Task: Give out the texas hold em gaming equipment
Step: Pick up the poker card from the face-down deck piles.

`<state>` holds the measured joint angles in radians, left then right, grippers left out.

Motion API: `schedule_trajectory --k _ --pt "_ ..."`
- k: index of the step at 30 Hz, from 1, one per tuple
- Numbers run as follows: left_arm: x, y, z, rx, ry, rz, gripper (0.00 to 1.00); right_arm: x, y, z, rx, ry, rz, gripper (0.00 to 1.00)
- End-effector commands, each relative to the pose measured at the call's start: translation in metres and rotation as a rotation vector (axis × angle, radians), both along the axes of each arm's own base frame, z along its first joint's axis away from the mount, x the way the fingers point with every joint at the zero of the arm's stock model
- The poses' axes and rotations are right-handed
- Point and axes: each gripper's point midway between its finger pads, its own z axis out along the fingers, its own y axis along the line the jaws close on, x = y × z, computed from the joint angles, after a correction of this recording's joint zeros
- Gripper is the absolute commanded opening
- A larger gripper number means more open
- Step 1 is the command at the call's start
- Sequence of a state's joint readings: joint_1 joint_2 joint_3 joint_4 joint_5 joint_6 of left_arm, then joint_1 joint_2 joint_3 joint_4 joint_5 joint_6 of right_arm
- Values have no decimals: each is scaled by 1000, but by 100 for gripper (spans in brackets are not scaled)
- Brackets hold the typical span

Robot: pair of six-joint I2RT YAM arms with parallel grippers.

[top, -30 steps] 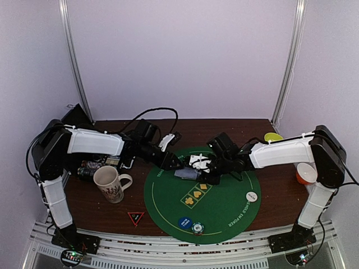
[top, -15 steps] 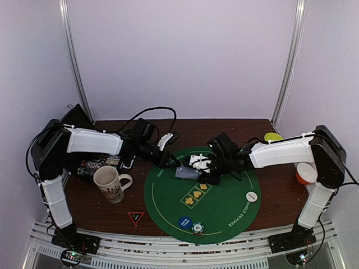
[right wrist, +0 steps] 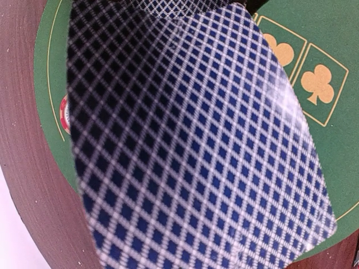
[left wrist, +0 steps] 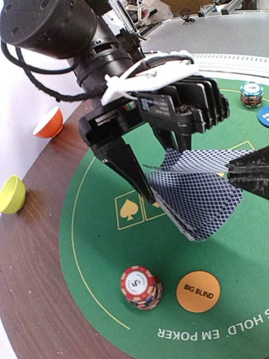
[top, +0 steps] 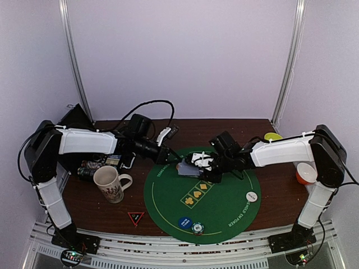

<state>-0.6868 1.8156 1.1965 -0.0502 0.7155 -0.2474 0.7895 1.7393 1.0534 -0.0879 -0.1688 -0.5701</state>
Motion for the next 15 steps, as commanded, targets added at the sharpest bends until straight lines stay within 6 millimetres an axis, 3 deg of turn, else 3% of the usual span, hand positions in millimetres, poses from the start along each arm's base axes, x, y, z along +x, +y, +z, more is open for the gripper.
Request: schedule_trajectory --k 1,6,10,15 --pt "2 -6 26 -95 -58 -22 0 1 1 11 41 -12 -6 51" --pt "13 0 38 -101 -88 29 0 1 -2 14 48 -9 -8 51" --pt "31 23 41 -80 -58 142 0 2 -6 18 61 -15 -16 51" --pt "27 38 74 -157 -131 158 0 3 -12 14 43 -5 -22 51"
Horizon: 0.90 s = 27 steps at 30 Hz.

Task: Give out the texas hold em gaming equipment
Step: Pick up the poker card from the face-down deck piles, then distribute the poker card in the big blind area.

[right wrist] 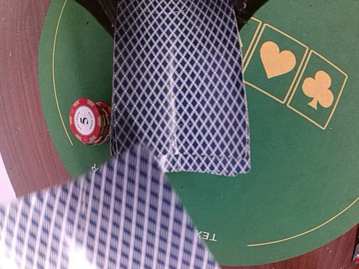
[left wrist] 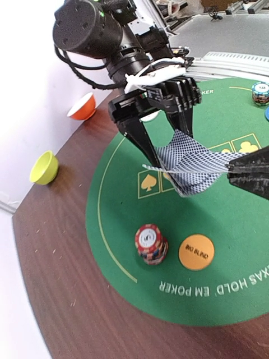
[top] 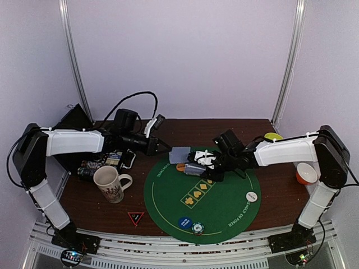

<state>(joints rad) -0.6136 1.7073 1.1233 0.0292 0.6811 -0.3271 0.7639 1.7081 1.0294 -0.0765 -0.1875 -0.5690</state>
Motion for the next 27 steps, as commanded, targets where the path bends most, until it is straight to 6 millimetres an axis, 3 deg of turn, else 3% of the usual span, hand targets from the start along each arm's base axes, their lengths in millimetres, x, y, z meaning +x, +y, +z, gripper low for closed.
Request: schedule_trajectory --k 1,8,12,17,19,24,27 --pt "3 7 48 -87 -114 23 0 0 -5 8 16 0 -10 51" --pt "14 31 54 -21 -102 193 0 3 -13 10 0 -15 -30 51" --pt "15 40 43 78 -140 164 0 4 -20 14 -7 -19 -38 51" --pt "55 72 55 122 -178 184 0 1 -26 16 -21 -16 -20 51" --pt "64 74 46 222 -211 117 0 1 -27 17 -21 -17 -17 51" --pt "74 74 0 388 -145 6 0 -2 -26 18 -19 -14 1 51" --pt "64 78 -27 442 -111 -56 0 -3 -28 18 -37 -9 10 51"
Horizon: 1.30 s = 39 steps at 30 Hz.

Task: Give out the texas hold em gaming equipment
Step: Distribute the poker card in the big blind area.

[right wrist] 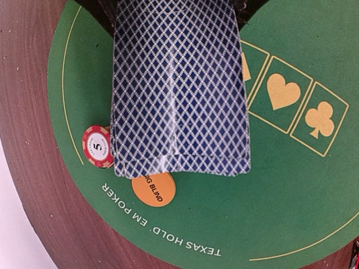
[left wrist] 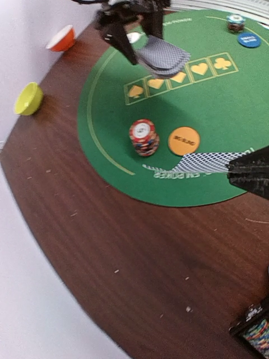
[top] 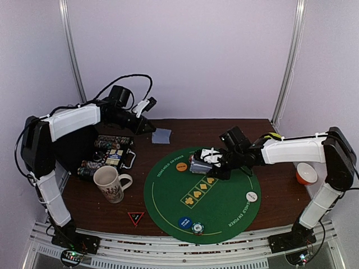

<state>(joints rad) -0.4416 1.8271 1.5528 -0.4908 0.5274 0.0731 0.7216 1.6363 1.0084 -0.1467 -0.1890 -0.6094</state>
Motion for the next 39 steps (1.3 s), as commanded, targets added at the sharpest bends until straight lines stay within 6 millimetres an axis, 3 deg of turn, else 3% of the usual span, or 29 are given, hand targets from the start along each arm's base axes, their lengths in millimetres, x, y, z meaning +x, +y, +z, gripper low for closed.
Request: schedule_trajectory --k 1,8,12,15,18,25,33,39 --pt "-33 11 -60 164 127 -134 0 -4 -4 8 -10 -3 24 51" --pt "-50 -8 -98 201 214 -260 0 -6 -3 8 -9 4 37 51" --pt "-39 -1 -143 397 218 -205 0 -6 -2 3 -13 19 34 51" --pt "-25 4 -156 507 153 -145 0 -7 -1 2 -7 26 36 51" --pt "-13 2 -157 587 62 -99 0 -5 0 3 -8 24 34 51" --pt "-8 -27 -145 613 -170 -161 0 -3 1 4 -5 20 32 51" --pt "20 -27 -135 674 -303 -127 0 -4 0 5 -6 22 28 51" --pt "15 -34 -131 644 -329 -188 0 -5 -1 6 -10 24 30 51"
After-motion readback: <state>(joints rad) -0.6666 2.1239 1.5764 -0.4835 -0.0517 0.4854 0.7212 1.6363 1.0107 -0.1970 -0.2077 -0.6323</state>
